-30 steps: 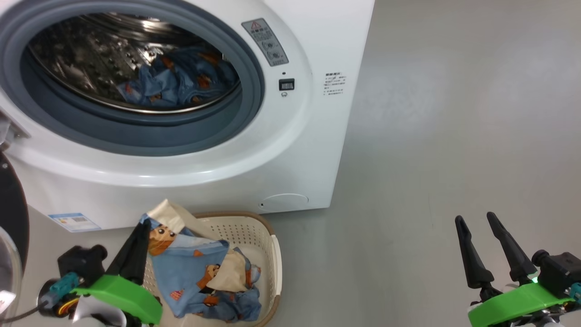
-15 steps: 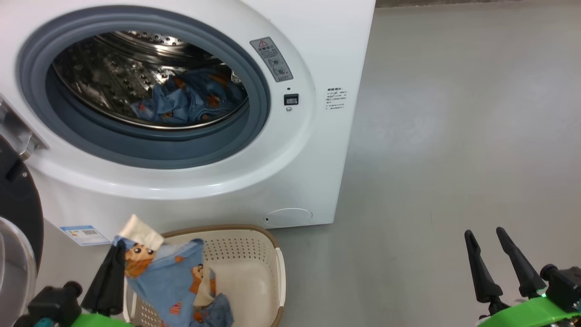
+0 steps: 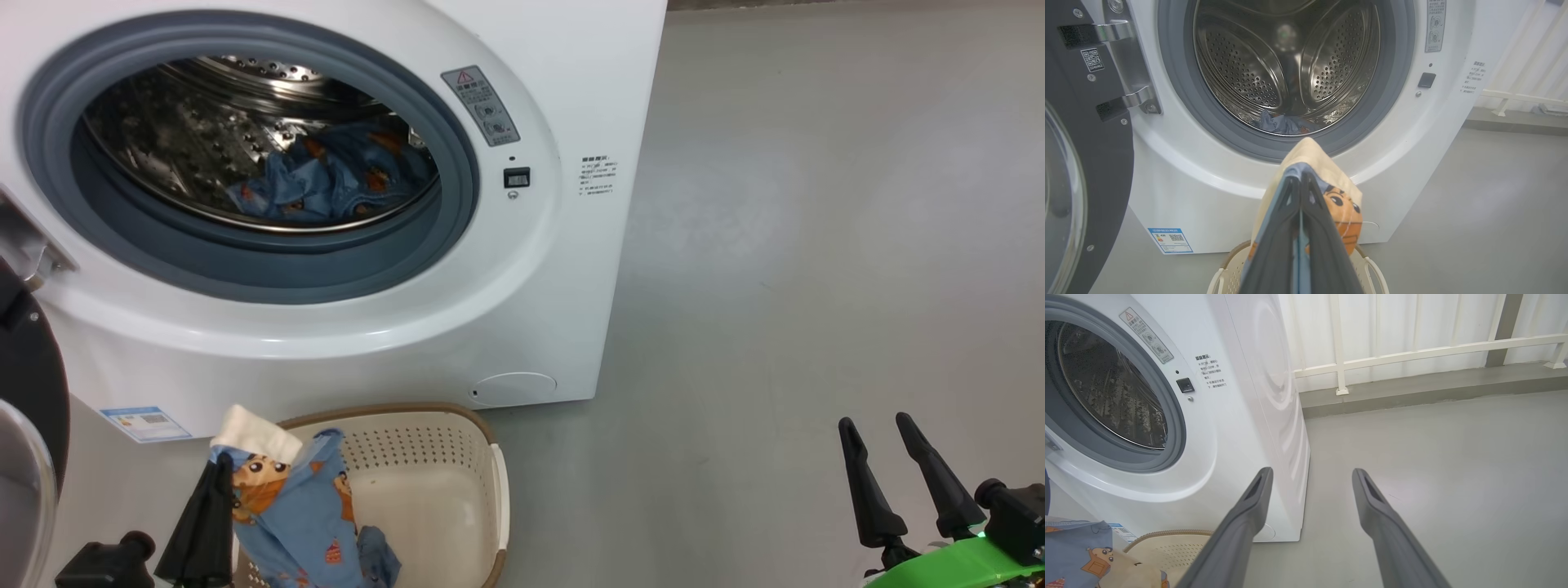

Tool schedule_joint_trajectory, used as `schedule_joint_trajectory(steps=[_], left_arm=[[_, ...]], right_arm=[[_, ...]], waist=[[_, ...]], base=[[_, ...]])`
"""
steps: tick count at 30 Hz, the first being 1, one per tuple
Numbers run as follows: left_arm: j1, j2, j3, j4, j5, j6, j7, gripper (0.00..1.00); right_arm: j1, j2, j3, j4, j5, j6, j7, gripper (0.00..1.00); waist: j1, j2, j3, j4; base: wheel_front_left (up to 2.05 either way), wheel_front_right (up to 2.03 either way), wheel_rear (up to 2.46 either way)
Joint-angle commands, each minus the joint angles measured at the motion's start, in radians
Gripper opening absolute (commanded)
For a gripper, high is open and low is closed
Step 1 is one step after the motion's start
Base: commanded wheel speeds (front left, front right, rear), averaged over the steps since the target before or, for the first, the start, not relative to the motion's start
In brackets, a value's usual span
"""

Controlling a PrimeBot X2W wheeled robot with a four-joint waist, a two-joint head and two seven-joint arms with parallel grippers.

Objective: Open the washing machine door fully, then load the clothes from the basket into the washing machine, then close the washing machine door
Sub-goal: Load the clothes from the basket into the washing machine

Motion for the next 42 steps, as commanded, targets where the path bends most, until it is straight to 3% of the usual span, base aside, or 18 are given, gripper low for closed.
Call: schedule_joint_trajectory(steps=[1,12,23,30,42], left_arm=[[-0.038,0.013,0.041,-0.025,-0.007,-0.002,-0.007,0.00],[-0.176,-0.003,0.069,-0.007,-0.012,-0.002,-0.007,0.00],[-0.444,0.057,0.093,0.041,0.020,-0.002,-0.007,0.00],[-0.645,0.106,0.071,0.231,0.010,-0.002,-0.007,0.00],[-0.947,0.138,0.030,0.656,0.015,-0.002,-0.007,0.00]], right_arm=[[-0.001,-0.015,0.018,-0.029,0.018,0.003,-0.005,1.00],[-0.040,0.013,0.024,-0.038,0.011,0.003,-0.005,1.00],[-0.097,0.039,0.031,-0.045,0.000,0.003,-0.005,1.00],[-0.125,0.054,0.047,-0.046,-0.005,0.003,-0.005,1.00],[-0.192,0.079,0.098,-0.045,-0.008,0.003,-0.005,1.00]], waist=[[0.0000,0.0000,0.007,-0.004],[0.0000,0.0000,0.086,-0.031],[0.0000,0.0000,0.182,-0.063],[0.0000,0.0000,0.229,-0.087],[0.0000,0.0000,0.317,-0.145]], base=[[0.00,0.00,0.00],[0.00,0.00,0.00],[0.00,0.00,0.00],[0.00,0.00,0.00],[0.00,0.00,0.00]])
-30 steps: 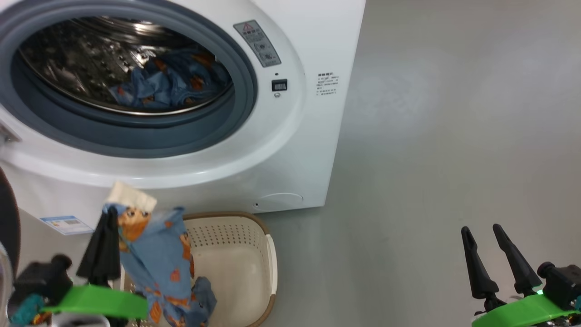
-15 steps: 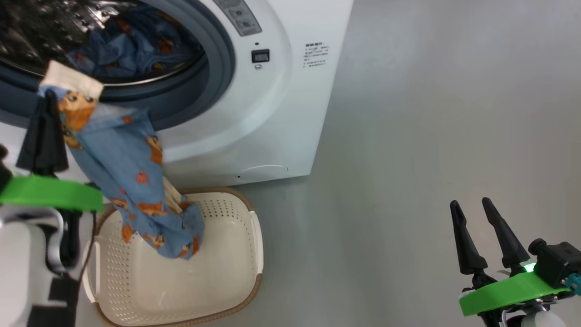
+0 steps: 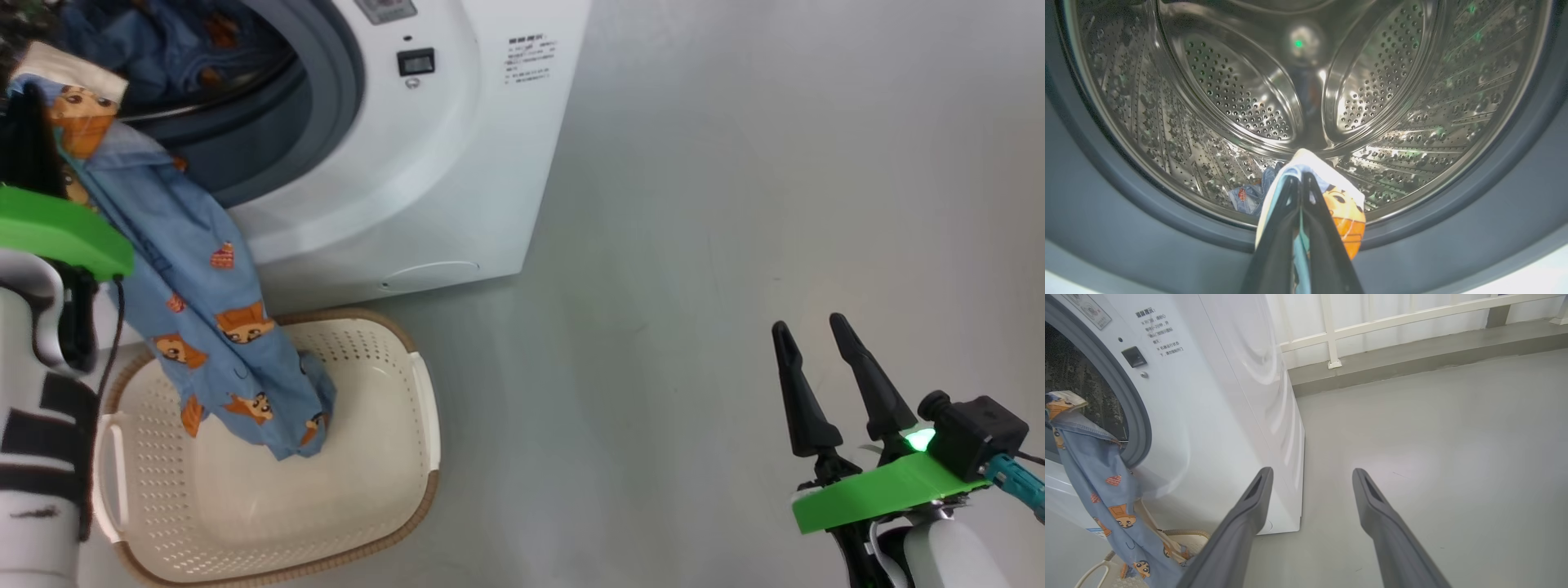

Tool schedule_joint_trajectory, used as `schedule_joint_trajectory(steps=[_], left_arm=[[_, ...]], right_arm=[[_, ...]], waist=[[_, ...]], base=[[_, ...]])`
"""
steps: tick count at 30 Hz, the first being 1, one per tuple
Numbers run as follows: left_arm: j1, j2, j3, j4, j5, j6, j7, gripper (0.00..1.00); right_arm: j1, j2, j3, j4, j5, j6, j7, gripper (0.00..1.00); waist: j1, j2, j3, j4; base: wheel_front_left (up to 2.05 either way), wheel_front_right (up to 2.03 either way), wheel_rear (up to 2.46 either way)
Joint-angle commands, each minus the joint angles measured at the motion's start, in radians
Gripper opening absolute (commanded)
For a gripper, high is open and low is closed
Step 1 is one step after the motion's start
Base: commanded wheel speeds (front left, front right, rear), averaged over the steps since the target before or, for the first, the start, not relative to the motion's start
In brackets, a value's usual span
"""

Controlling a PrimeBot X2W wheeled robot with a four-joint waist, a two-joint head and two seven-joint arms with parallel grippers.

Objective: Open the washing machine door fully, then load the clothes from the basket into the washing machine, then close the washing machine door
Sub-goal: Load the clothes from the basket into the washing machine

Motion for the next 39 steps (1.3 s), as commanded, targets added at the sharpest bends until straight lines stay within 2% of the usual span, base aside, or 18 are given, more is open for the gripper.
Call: schedule_joint_trajectory(steps=[1,11,16,22,31,39], left_arm=[[-0.046,0.053,0.017,0.017,0.003,-0.002,-0.006,0.00],[-0.241,0.092,-0.035,0.289,0.020,-0.002,-0.003,0.00],[-0.323,0.106,-0.060,0.369,0.022,-0.002,-0.001,0.00],[-0.391,0.131,-0.048,0.292,0.034,0.019,-0.006,0.00],[-0.348,0.146,0.037,0.016,0.089,0.052,-0.006,0.00],[-0.333,0.130,0.048,0.104,0.119,0.033,-0.006,0.00]], right_arm=[[-0.017,-0.001,0.029,-0.023,-0.006,0.003,-0.005,1.00],[-0.059,0.019,0.057,-0.020,-0.004,0.003,-0.005,1.00],[-0.065,0.029,0.058,-0.022,-0.005,0.003,-0.005,1.00],[-0.073,0.038,0.054,-0.026,-0.006,0.003,-0.005,1.00],[-0.092,0.050,0.051,-0.031,-0.008,0.003,-0.005,1.00],[-0.100,0.051,0.056,-0.028,-0.008,0.003,-0.005,1.00]], waist=[[0.0000,-0.0001,0.028,-0.022],[0.0000,-0.0001,0.097,-0.070],[0.0000,-0.0001,0.121,-0.089],[0.0000,-0.0001,0.142,-0.100],[0.0000,-0.0001,0.169,-0.103],[0.0000,-0.0001,0.172,-0.098]], base=[[0.00,0.00,0.00],[0.00,0.00,0.00],[0.00,0.00,0.00],[0.00,0.00,0.00],[0.00,0.00,0.00],[0.00,0.00,0.00]])
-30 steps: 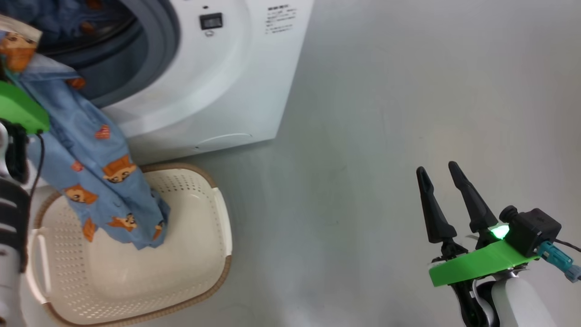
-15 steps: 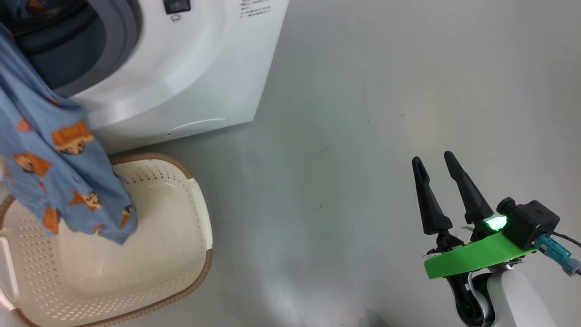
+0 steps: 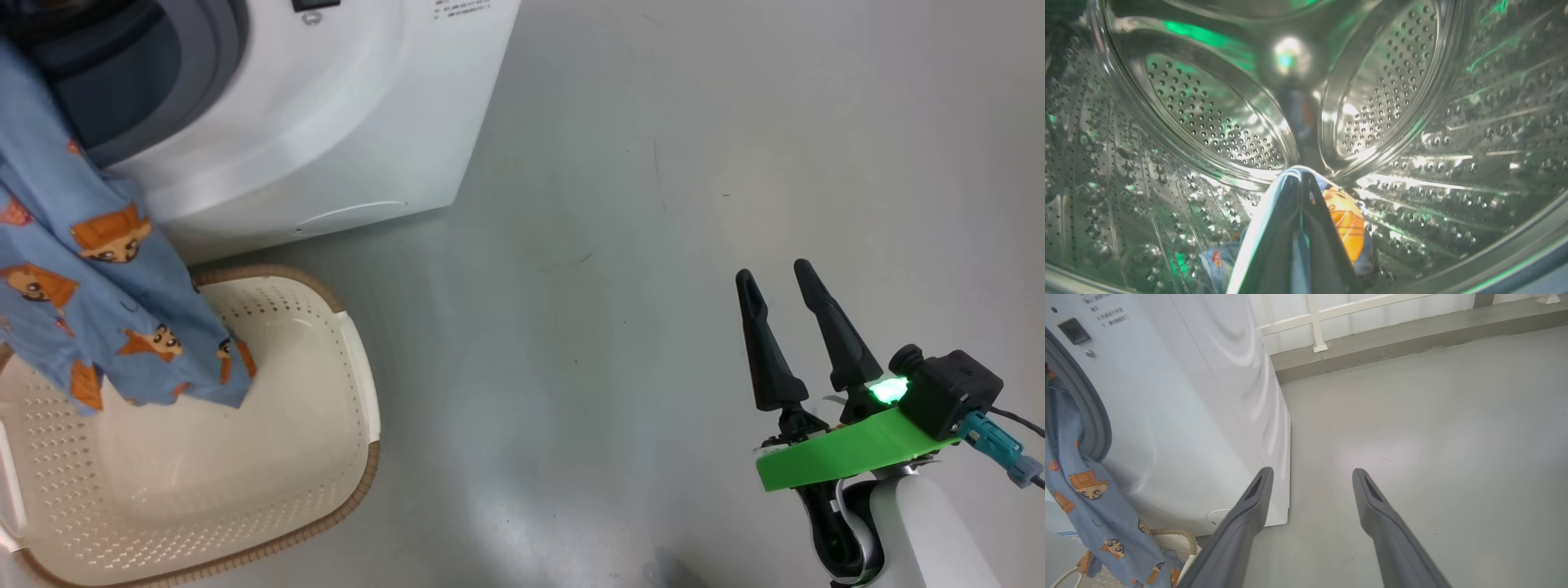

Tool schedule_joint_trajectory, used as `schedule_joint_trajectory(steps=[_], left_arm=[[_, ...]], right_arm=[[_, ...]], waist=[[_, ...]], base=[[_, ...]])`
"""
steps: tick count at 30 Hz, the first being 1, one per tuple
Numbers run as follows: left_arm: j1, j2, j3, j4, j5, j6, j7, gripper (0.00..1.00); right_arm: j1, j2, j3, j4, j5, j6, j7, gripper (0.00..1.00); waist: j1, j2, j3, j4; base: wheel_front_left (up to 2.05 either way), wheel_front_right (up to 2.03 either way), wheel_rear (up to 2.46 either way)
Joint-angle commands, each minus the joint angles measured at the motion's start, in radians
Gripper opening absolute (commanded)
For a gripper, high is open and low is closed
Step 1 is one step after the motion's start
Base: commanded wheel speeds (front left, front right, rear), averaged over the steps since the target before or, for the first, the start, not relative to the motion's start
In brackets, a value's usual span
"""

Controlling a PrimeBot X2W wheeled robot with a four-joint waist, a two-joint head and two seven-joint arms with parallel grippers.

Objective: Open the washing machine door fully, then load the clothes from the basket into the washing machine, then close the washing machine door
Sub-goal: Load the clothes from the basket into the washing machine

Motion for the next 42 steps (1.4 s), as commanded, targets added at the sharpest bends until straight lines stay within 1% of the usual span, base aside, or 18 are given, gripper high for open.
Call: schedule_joint_trajectory(steps=[1,5,6,7,9,10,11,18,24,31,38,42], left_arm=[[-0.003,0.042,0.009,-0.001,0.017,-0.006,-0.006,0.00],[-0.020,0.037,-0.007,0.079,0.026,-0.016,-0.006,0.00],[-0.025,0.036,-0.017,0.102,0.031,-0.019,-0.006,0.09],[-0.032,0.037,-0.026,0.124,0.037,-0.020,-0.006,0.22],[-0.046,0.034,-0.040,0.181,0.040,-0.023,-0.005,0.55],[-0.055,0.034,-0.047,0.202,0.043,-0.025,-0.005,0.93],[-0.064,0.034,-0.052,0.221,0.044,-0.026,-0.006,1.00],[-0.103,0.033,-0.076,0.317,0.038,-0.032,-0.006,1.00],[-0.105,0.025,-0.080,0.323,0.020,-0.034,-0.006,1.00],[-0.071,0.012,-0.062,0.268,-0.010,-0.035,-0.006,1.00],[0.008,-0.021,-0.018,0.156,-0.045,-0.036,-0.006,1.00],[0.070,-0.040,0.005,0.088,-0.046,-0.036,-0.006,1.00]], right_arm=[[-0.001,-0.004,0.023,-0.021,-0.001,0.003,-0.005,1.00],[-0.002,-0.004,0.025,-0.019,-0.002,0.003,-0.005,1.00],[-0.002,-0.004,0.024,-0.018,-0.002,0.003,-0.005,1.00],[-0.001,-0.004,0.025,-0.018,-0.002,0.003,-0.005,1.00],[0.000,-0.005,0.024,-0.017,-0.002,0.003,-0.005,1.00],[0.001,-0.005,0.024,-0.017,-0.002,0.003,-0.005,1.00],[0.001,-0.005,0.025,-0.016,-0.002,0.003,-0.005,1.00],[0.001,-0.005,0.023,-0.017,-0.003,0.003,-0.005,1.00],[0.001,-0.008,0.020,-0.019,-0.004,0.003,-0.005,1.00],[0.000,-0.013,0.017,-0.019,-0.004,0.003,-0.005,1.00],[0.003,-0.014,0.013,-0.018,-0.007,0.003,-0.005,1.00],[0.005,-0.016,0.013,-0.018,-0.007,0.003,-0.005,1.00]], waist=[[0.0000,-0.0001,-0.001,0.001],[0.0000,-0.0001,-0.006,0.003],[0.0000,-0.0001,-0.008,0.004],[0.0000,-0.0001,-0.009,0.004],[0.0000,-0.0001,-0.013,0.006],[0.0000,-0.0001,-0.014,0.006],[0.0000,-0.0001,-0.015,0.007],[0.0000,-0.0001,-0.018,0.011],[0.0000,-0.0001,-0.020,0.019],[0.0000,-0.0001,-0.024,0.028],[0.0000,-0.0001,-0.037,0.043],[0.0000,-0.0001,-0.044,0.053]], base=[[0.00,0.00,0.00],[0.00,0.00,0.00],[0.00,0.00,0.00],[0.00,0.00,0.00],[0.00,0.00,0.00],[0.00,0.00,0.00],[0.00,0.00,0.00],[0.00,0.00,0.00],[0.00,0.00,0.00],[0.00,0.00,0.00],[0.00,0.00,0.00],[0.00,0.00,0.00]])
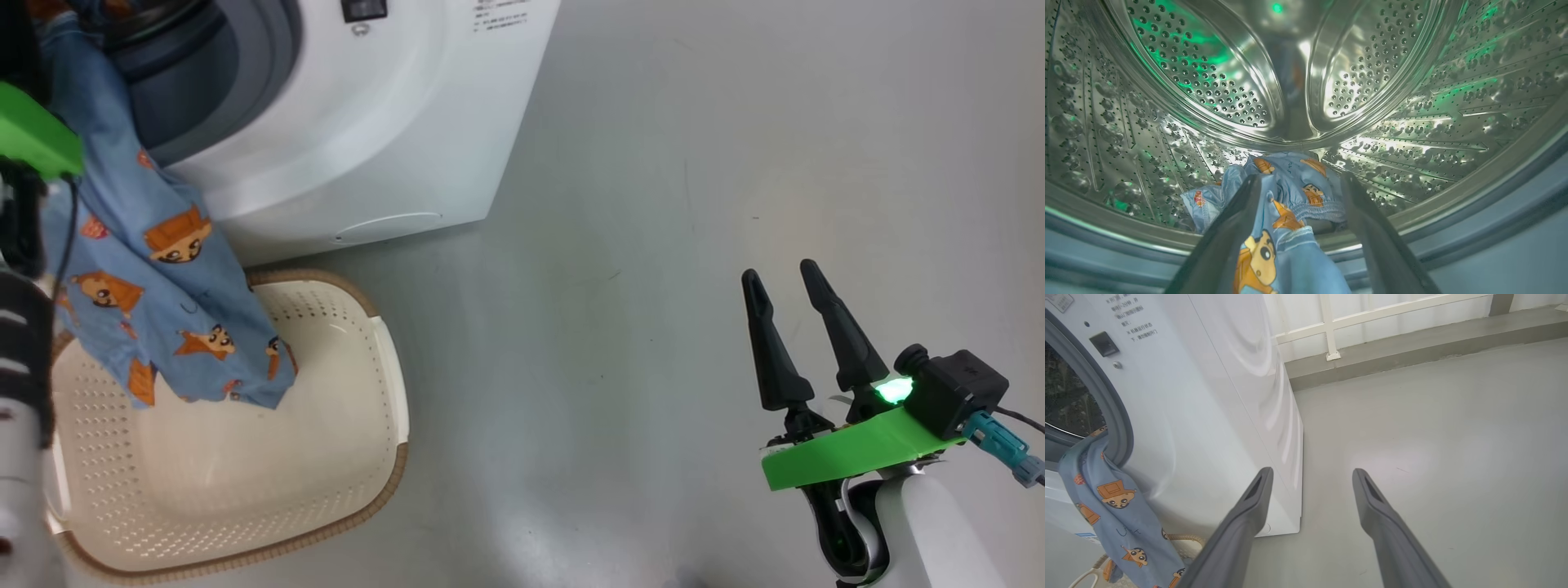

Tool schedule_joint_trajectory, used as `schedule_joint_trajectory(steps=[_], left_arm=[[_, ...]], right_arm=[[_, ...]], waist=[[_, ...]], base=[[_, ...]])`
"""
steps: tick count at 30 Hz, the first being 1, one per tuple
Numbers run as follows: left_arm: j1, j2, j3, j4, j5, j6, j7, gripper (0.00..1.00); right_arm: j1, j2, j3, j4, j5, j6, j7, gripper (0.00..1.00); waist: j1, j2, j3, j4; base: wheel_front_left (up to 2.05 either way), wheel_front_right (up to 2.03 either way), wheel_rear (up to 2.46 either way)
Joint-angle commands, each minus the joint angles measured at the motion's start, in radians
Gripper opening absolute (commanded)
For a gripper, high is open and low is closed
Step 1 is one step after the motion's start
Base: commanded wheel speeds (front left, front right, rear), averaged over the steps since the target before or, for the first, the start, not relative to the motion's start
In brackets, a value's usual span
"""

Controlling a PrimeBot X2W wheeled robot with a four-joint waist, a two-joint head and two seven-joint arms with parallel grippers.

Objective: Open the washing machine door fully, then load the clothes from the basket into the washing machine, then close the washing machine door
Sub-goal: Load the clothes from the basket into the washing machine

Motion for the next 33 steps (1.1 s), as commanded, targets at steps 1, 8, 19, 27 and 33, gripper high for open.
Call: schedule_joint_trajectory(steps=[1,8,19,27,33], left_arm=[[0.029,0.038,0.021,-0.039,0.000,-0.002,-0.006,1.00],[0.161,-0.013,0.066,-0.171,0.020,-0.002,-0.006,1.00],[0.362,-0.077,0.125,-0.392,0.078,-0.002,-0.006,1.00],[0.547,-0.109,0.131,-0.542,0.099,-0.002,-0.006,1.00],[0.666,-0.125,0.152,-0.627,0.099,-0.002,-0.006,1.00]], right_arm=[[0.006,-0.010,0.019,-0.021,-0.005,0.003,-0.005,1.00],[0.015,-0.020,0.014,-0.020,-0.005,0.003,-0.005,1.00],[0.036,-0.035,-0.001,-0.026,-0.006,0.003,-0.005,1.00],[0.040,-0.046,-0.012,-0.030,-0.007,0.003,-0.005,1.00],[0.046,-0.052,-0.019,-0.032,-0.007,0.003,-0.005,1.00]], waist=[[0.0000,0.0000,-0.005,0.006],[0.0000,0.0000,-0.024,0.027],[0.0000,0.0000,-0.040,0.062],[0.0000,0.0000,-0.044,0.081],[0.0000,0.0000,-0.048,0.091]], base=[[0.00,0.00,0.00],[0.00,0.00,0.00],[0.00,0.00,0.00],[0.00,0.00,0.00],[0.00,0.00,0.00]])
